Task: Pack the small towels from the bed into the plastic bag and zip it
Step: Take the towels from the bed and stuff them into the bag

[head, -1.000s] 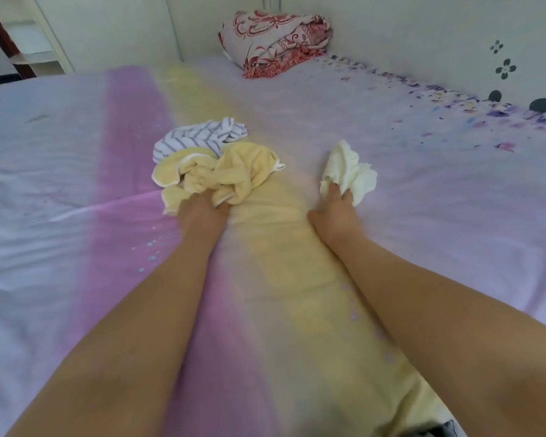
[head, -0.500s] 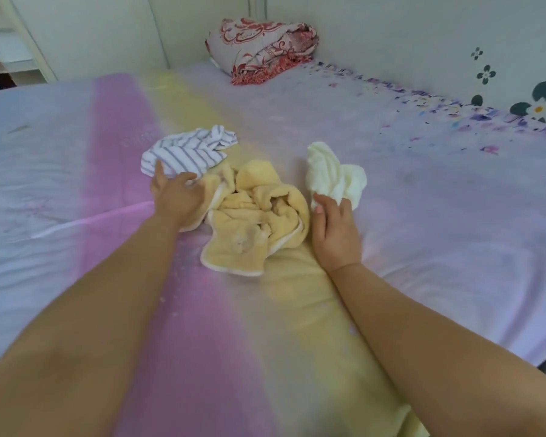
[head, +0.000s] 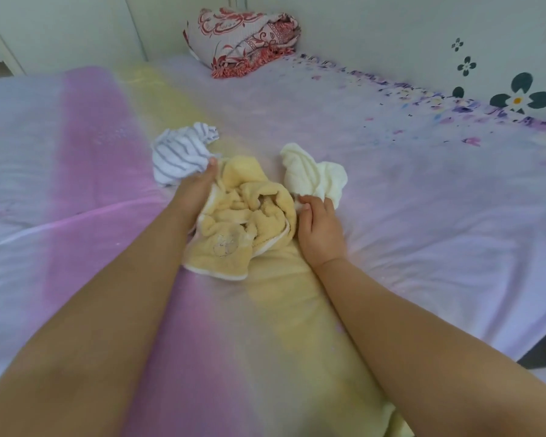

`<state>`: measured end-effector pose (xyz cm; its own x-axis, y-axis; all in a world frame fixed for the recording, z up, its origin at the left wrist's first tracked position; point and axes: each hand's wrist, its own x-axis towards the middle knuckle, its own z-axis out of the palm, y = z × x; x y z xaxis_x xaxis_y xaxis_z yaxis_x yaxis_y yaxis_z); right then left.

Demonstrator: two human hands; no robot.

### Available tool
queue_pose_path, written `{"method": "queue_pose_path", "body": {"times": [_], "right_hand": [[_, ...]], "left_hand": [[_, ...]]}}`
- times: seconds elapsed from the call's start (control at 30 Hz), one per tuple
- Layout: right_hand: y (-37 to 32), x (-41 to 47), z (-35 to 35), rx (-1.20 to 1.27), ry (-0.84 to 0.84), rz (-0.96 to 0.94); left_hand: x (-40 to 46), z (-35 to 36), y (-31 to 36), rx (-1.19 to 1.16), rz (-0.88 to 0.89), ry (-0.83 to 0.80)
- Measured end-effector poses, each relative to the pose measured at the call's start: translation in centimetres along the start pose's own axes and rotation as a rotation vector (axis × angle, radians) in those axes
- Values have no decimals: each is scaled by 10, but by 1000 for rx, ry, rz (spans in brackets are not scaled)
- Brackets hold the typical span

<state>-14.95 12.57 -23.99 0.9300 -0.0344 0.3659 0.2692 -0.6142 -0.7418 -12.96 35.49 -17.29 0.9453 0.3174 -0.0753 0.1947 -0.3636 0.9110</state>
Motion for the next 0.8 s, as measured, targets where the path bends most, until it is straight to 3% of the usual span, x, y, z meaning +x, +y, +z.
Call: {"method": "queue_pose_path", "body": {"times": [0.1, 0.23, 0.5, 0.7, 0.8], "right_hand": [[-2, -1, -11, 109, -68, 112], [-8, -17, -35, 158, -183, 188], [-2, -61, -146, -297, -444, 63], [6, -117, -275, -513, -285, -74], [14, -147, -321, -588, -165, -116]], "left_hand": [[-33, 22, 0, 181, 114, -86], [-76, 40, -3, 409, 140, -14], [-193, 90, 59, 400, 374, -99], [-258, 139, 94, 265, 459, -211], [-281, 169, 90, 247, 387, -277]]}}
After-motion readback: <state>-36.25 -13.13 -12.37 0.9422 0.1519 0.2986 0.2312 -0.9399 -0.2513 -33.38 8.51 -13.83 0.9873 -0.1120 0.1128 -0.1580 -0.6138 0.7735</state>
